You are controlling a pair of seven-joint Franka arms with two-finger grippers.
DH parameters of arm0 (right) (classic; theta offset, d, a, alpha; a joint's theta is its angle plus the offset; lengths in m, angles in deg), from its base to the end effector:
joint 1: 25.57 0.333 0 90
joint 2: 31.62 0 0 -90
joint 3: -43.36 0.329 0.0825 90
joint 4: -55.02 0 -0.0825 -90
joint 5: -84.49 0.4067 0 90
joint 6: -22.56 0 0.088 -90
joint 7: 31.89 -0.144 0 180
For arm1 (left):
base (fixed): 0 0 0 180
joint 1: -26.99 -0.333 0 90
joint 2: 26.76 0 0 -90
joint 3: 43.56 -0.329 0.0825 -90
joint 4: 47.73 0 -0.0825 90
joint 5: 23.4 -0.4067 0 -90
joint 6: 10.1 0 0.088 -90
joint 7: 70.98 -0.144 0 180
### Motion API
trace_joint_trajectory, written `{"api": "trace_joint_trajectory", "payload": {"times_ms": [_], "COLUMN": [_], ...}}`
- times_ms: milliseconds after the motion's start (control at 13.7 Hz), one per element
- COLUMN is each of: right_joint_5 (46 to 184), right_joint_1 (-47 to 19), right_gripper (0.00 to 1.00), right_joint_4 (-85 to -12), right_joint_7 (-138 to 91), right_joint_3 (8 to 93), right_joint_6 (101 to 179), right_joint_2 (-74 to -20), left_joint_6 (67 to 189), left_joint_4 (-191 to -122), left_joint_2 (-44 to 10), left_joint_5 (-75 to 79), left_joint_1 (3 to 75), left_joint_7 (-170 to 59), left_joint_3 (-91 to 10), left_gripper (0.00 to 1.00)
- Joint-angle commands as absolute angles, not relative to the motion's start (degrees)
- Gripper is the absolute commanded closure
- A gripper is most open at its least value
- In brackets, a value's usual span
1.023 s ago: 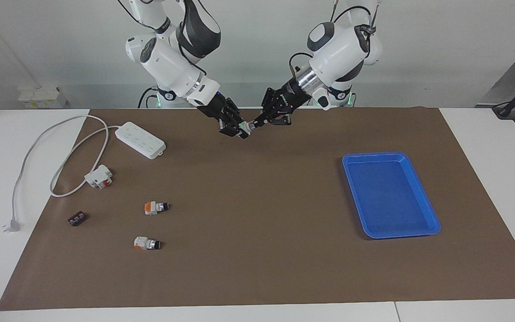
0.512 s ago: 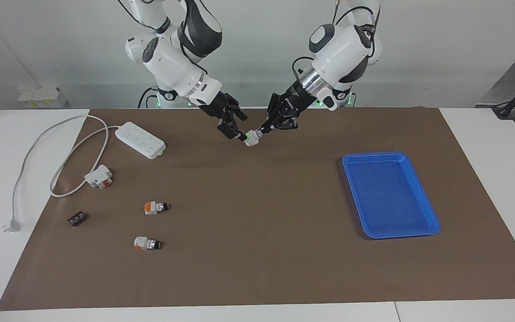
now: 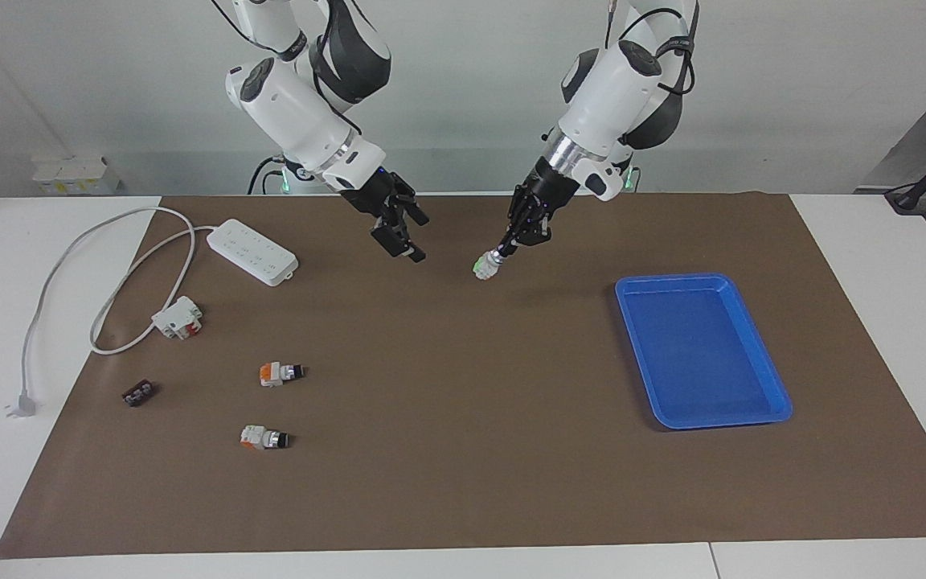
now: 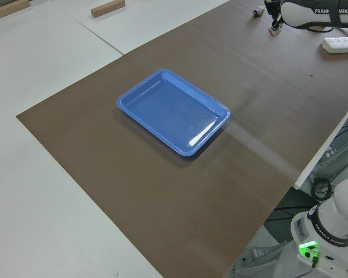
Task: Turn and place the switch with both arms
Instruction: 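Lower the switch into the blue tray with the left gripper and release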
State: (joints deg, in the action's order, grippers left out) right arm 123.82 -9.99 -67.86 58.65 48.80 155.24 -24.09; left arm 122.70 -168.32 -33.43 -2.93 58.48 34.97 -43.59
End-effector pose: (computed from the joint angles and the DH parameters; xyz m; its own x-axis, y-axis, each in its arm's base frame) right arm 0.5239 0.2340 0.4679 -0.0350 0.8268 0.5614 0.9828 -0.0733 0.1692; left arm 0.4864 -0.3164 0.4747 0.1020 0.9170 -0.3856 0.9821 -0.0313 0.1855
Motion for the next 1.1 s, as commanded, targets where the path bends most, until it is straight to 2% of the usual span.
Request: {"api": "trace_joint_trajectory", "payload": {"times_ms": [0,219,585,1023], "right_joint_5": [117.2,111.5,96.8,92.3], "right_joint_1": [-13.8,-15.9,-17.2,-19.4], "right_gripper": [0.0,0.0,0.0,0.0], "right_joint_4": [-61.9,-59.7,-51.3,-49.4], "right_joint_7": [57.3,52.3,30.2,-2.7], "right_joint_3": [49.2,49.1,49.1,49.0], "right_joint_6": [153.8,152.2,143.1,143.1], "right_joint_2": [-27.7,-28.8,-29.7,-29.7], "left_joint_6": [117.9,114.2,113.2,114.7], "left_joint_4": [-168.6,-168.8,-169.5,-172.9], "left_joint_2": [-34.2,-34.6,-34.7,-33.8], "left_joint_5": [-10.8,-15.8,-18.1,-22.0], "left_joint_1": [55.0,50.0,38.2,31.0], "left_joint_7": [25.3,9.1,-24.1,-52.8], "left_joint_3": [-43.5,-43.5,-43.5,-43.5], "left_gripper": [1.0,1.0,1.0,1.0]}}
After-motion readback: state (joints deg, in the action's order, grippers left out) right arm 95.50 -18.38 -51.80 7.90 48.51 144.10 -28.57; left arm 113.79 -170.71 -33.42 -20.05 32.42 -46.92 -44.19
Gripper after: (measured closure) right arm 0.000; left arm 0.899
